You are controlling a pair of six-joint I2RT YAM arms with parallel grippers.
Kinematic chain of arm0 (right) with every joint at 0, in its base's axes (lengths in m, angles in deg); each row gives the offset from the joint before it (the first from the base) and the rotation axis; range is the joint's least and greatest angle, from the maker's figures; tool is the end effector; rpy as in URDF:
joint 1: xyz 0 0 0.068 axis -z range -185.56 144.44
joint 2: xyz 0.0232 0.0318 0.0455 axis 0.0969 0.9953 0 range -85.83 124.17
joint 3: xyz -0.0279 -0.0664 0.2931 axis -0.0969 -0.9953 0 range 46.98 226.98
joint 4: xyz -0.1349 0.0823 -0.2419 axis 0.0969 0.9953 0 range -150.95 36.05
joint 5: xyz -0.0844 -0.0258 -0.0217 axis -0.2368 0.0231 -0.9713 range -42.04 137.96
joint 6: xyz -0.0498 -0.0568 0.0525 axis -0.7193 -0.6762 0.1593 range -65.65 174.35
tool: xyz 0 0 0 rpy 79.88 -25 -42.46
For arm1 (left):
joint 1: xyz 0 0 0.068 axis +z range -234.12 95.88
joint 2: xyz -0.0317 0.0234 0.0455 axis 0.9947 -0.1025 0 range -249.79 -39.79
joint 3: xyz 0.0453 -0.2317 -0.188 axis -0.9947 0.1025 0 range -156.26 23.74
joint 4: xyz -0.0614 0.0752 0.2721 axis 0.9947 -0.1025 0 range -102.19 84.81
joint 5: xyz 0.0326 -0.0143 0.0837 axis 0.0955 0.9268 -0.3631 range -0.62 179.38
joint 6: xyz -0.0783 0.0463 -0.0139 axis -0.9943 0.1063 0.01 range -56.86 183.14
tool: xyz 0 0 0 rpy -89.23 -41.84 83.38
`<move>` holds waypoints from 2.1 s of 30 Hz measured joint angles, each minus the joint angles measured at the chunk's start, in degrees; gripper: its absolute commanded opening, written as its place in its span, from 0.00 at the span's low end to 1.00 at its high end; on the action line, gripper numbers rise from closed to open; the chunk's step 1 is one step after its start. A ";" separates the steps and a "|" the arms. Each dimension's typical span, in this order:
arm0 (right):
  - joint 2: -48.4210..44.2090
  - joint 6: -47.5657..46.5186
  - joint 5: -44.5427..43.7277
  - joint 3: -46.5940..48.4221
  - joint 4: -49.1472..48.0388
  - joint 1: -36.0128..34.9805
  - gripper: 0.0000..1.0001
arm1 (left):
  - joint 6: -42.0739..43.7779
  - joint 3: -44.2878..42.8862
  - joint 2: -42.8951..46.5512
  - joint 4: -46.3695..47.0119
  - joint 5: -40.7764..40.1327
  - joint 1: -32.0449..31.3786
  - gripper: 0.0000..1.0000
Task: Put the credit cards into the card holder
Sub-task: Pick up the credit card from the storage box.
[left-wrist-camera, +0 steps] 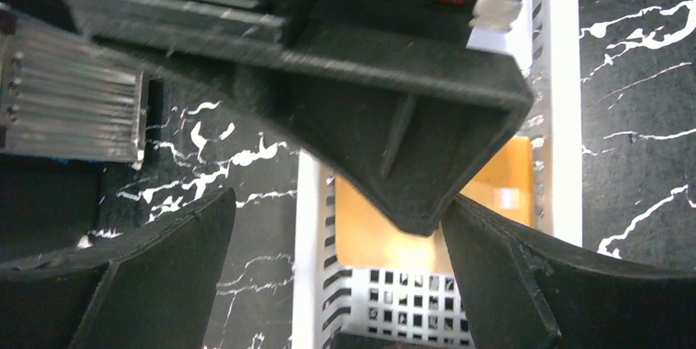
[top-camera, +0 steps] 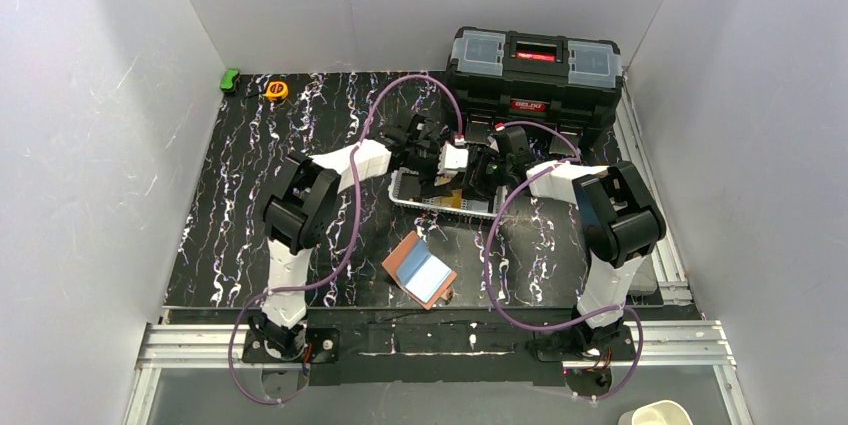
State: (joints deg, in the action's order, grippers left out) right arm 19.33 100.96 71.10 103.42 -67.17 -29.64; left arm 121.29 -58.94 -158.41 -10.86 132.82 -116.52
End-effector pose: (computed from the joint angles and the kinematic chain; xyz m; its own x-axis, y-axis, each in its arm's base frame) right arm 0.3824 0.2065 0.1294 -0.8886 0.3349 -0.3135 0.0089 0.6959 0.7181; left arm 0.4071 -0.3256 0.1701 0.4033 0.4747 -0.7823 0.9106 -0.1241 0.3941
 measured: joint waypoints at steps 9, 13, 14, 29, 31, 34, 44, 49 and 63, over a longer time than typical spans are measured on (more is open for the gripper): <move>0.26 0.61 0.42 -0.11 -1.16 0.00 0.57 | 2.51 -0.09 0.04 -3.63 -0.63 4.24 0.95; 0.26 0.79 0.42 -0.11 -1.27 0.00 0.56 | 4.63 2.10 0.07 -3.02 -0.72 4.46 0.95; 0.26 0.81 0.42 -0.11 -1.27 0.00 0.56 | 5.22 2.73 0.07 -2.80 -0.72 4.39 0.95; 0.26 0.81 0.42 -0.13 -1.27 0.02 0.56 | 6.03 3.30 0.09 -1.20 -0.61 4.07 0.95; 0.28 0.81 0.42 -0.15 -1.27 0.02 0.56 | 6.19 3.15 0.09 -1.64 -0.61 4.09 0.95; 0.28 0.83 0.59 -0.52 -1.42 0.02 0.56 | 6.36 2.99 0.09 -2.10 -0.66 4.26 0.95; 0.28 0.85 1.05 -0.81 -1.77 0.07 0.56 | 5.31 2.25 0.13 -2.51 -0.55 4.50 0.95; 0.28 0.83 1.05 -0.85 -1.84 0.07 0.56 | 3.78 1.11 0.13 -2.43 -0.33 4.50 0.95; 0.28 0.83 1.07 -0.85 -1.86 0.07 0.56 | 5.16 1.57 0.13 -2.25 0.11 4.26 0.95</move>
State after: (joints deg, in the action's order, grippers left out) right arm 19.62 101.79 72.17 102.57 -69.03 -29.57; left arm 126.45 -57.36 -158.28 -13.11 132.93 -112.26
